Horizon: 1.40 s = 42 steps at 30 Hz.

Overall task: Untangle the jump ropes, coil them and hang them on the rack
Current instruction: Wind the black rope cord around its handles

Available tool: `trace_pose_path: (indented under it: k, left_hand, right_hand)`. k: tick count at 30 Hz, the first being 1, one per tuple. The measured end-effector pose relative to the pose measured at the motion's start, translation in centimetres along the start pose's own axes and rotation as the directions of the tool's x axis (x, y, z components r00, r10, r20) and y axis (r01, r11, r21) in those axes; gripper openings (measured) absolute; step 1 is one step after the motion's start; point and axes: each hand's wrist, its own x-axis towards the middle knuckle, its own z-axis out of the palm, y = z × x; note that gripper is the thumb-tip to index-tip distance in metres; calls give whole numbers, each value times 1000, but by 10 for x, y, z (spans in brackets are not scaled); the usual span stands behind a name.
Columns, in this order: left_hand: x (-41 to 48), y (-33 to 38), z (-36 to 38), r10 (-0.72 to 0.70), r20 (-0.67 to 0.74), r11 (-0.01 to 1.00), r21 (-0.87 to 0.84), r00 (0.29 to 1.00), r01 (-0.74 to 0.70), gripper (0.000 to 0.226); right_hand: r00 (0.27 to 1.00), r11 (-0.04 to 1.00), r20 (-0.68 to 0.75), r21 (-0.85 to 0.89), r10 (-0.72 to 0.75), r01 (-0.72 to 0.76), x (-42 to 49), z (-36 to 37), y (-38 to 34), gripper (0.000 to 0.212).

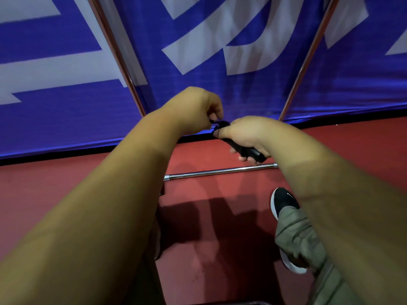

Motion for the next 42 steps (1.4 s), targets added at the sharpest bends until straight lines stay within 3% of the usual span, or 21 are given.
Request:
trace_pose_path:
  k: [3,6,9,11,14,15,17,20,23,27,30,35,38,40,42]
  left_hand:
    - [1,3,6,-167,65,986,1,984,168,11]
    - [0,3,6,-200,142,966,-139,969,219,25]
    - [-4,2,0,-195,95,897,-385,976,216,39]
    - [-4,3,-2,-201,35,779,-600,979,182,45]
    - [-4,6,-4,-161,98,491,-855,982,165,33]
    - [-5,7,-4,-131,118,471,-866,984,166,29]
    - [-7,8,-5,-86,116,556,-818,990,144,23]
    - [-10,8,-10,-38,86,724,-684,996,87,19]
    - [-14,4,-17,-34,140,754,-646,990,117,18]
    - [-19,-3,-25,-45,270,716,-662,962,220,18]
    - [-18,-5,-20,-143,354,701,-623,924,347,15]
    - [-15,-1,-10,-241,283,684,-629,928,369,31]
    - [-8,0,-10,-271,269,528,-761,924,376,49]
    - [-6,-2,-10,-314,240,485,-791,919,373,48]
    - [-7,-5,-10,-268,231,485,-806,935,338,37]
  right_hand:
    - [997,993,-62,102,-55,61,2,0,-2,23]
    - [994,973,-78,213,-75,90,-2,-4,-6,23]
    - [996,937,-69,341,-53,73,-6,-12,-7,36]
    - [998,887,-24,457,-54,59,-8,-18,-8,39]
    - [994,836,25,544,-105,74,-9,-25,-11,62]
    - [994,830,8,552,-107,85,-9,-26,-12,70]
    - [995,831,-31,548,-99,100,-9,-24,-13,73]
    - [993,849,-58,515,-98,114,-8,-21,-11,65]
    - [989,871,-95,471,-110,142,-6,-20,-10,58]
    - [959,891,-215,376,-185,256,-4,-18,-13,47]
    - [942,894,-244,330,-230,304,-1,-11,-13,41]
    - [921,862,-315,372,-230,343,-1,-9,-14,41]
    - [896,853,-367,353,-251,384,-2,-12,-14,38]
    - [872,861,-400,296,-282,414,-4,-12,-15,37]
    - [852,858,-419,258,-315,445,-6,-12,-15,35]
